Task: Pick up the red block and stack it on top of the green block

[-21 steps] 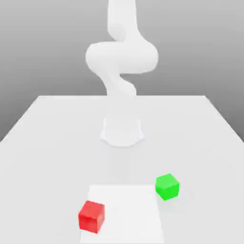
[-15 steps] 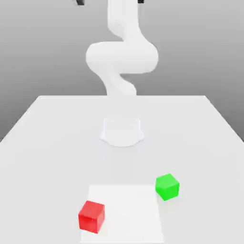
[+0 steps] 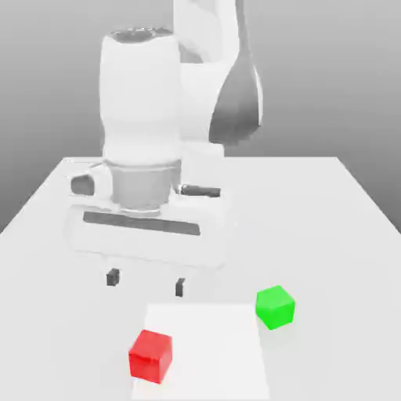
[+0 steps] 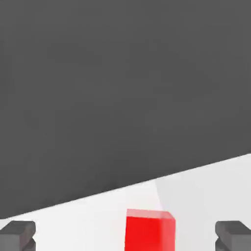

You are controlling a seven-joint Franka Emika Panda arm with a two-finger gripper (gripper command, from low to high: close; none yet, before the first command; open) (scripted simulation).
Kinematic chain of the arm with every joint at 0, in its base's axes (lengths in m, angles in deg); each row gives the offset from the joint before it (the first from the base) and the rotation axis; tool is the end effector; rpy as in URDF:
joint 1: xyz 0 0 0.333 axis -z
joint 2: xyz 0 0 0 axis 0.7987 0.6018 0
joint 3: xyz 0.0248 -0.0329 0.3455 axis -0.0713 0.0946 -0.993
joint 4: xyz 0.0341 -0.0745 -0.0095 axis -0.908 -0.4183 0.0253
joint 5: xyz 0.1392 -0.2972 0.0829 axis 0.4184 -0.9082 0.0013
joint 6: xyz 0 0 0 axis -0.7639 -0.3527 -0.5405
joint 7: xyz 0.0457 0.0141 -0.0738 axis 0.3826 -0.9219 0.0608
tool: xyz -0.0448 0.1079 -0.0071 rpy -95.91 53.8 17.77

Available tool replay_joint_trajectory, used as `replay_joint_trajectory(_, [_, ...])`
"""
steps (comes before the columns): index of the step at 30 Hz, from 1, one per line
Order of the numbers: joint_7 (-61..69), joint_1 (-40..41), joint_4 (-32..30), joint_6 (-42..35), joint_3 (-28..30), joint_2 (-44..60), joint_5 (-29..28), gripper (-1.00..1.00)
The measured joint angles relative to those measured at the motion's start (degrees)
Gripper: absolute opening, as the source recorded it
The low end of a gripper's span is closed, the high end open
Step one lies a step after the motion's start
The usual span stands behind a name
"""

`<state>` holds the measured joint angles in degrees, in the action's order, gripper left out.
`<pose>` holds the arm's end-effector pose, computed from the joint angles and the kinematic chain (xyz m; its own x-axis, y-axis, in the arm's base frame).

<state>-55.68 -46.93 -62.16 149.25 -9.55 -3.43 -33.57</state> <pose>0.4349 -0.0681 0.3277 0.4709 -0.8810 0.0458 -0.8787 -0.4730 -0.0636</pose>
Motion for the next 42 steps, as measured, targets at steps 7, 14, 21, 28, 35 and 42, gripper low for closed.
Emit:
replay_joint_trajectory(7, [0.38,1.05,-0.06,10.13,-0.7,14.55,1.55,0.0])
replay_joint_trajectory(14, [0.46,1.37,0.25,11.95,-1.04,16.68,1.67,-1.0])
replay_joint_trajectory(21, [-1.78,0.29,-2.1,2.83,-1.06,5.18,0.88,-1.0])
replay_joint_trajectory(28, [-19.44,-11.62,-11.13,0.87,-7.97,-6.1,4.85,-1.0])
replay_joint_trajectory(35, [-37.99,-16.27,-19.46,1.27,-16.17,-14.0,5.46,-1.0])
replay_joint_trajectory(42, [-45.04,-15.42,-19.52,13.39,-15.72,-1.66,-2.89,1.0])
